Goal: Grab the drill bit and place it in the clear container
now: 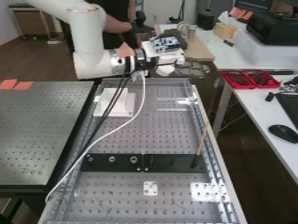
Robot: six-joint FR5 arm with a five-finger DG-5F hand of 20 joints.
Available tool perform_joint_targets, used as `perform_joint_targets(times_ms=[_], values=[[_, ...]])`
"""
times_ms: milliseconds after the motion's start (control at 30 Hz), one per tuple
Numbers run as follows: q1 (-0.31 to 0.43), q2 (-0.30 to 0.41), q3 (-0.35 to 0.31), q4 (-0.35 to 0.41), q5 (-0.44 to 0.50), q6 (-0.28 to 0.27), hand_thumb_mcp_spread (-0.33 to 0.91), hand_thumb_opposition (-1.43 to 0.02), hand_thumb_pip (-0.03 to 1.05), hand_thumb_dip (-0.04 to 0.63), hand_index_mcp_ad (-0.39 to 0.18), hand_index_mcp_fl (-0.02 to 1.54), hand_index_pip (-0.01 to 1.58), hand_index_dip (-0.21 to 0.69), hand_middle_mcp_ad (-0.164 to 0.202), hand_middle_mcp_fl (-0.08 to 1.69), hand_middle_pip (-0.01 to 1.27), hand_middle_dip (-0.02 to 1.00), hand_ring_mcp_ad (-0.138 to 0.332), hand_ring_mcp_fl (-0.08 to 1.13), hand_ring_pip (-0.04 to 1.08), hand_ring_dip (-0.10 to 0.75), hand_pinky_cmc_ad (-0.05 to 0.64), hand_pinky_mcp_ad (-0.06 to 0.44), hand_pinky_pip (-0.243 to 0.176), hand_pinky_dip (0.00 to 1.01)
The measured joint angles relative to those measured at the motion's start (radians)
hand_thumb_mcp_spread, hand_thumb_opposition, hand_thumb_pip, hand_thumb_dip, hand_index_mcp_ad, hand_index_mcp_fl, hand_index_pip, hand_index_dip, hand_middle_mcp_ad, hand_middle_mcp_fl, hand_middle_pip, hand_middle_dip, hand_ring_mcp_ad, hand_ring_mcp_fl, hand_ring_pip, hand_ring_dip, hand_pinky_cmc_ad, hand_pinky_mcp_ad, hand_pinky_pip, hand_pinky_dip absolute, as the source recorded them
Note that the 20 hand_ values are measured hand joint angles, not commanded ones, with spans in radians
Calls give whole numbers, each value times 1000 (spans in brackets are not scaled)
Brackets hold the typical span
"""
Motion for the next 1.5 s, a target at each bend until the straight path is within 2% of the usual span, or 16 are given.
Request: perform_joint_targets(times_ms=[600, 1133, 1200, 1300, 1367, 1500], values=[[6, -102, 53, -93, 34, -23, 632, -1014, 497, 269, -115, 845, 1101, 80, 51, 244, 129, 138, 246, 61, 84, -58, 281, 201, -91, 180], [12, -116, 56, -112, 45, -16, 614, -1014, 497, 269, -119, 819, 1101, 80, 51, 248, 129, 140, 246, 61, 84, -58, 281, 201, -91, 180], [12, -121, 68, -142, 38, -16, 574, -988, 494, 267, -138, 813, 949, 93, 52, 234, 129, 140, 246, 61, 86, -58, 281, 201, -91, 180], [13, -126, 77, -164, 39, -13, 501, -929, 475, 258, -134, 283, 557, 66, 52, 150, 129, 138, 246, 51, 84, -58, 281, 201, -91, 180], [14, -126, 77, -160, 45, -10, 468, -915, 496, 253, -138, 291, 494, 65, 51, 136, 129, 140, 250, 52, 84, -58, 278, 201, -94, 180], [17, -124, 74, -154, 63, -2, 405, -848, 559, 239, -138, 187, 318, 47, 51, 113, 129, 140, 248, 28, 87, -58, 278, 201, -96, 180]])
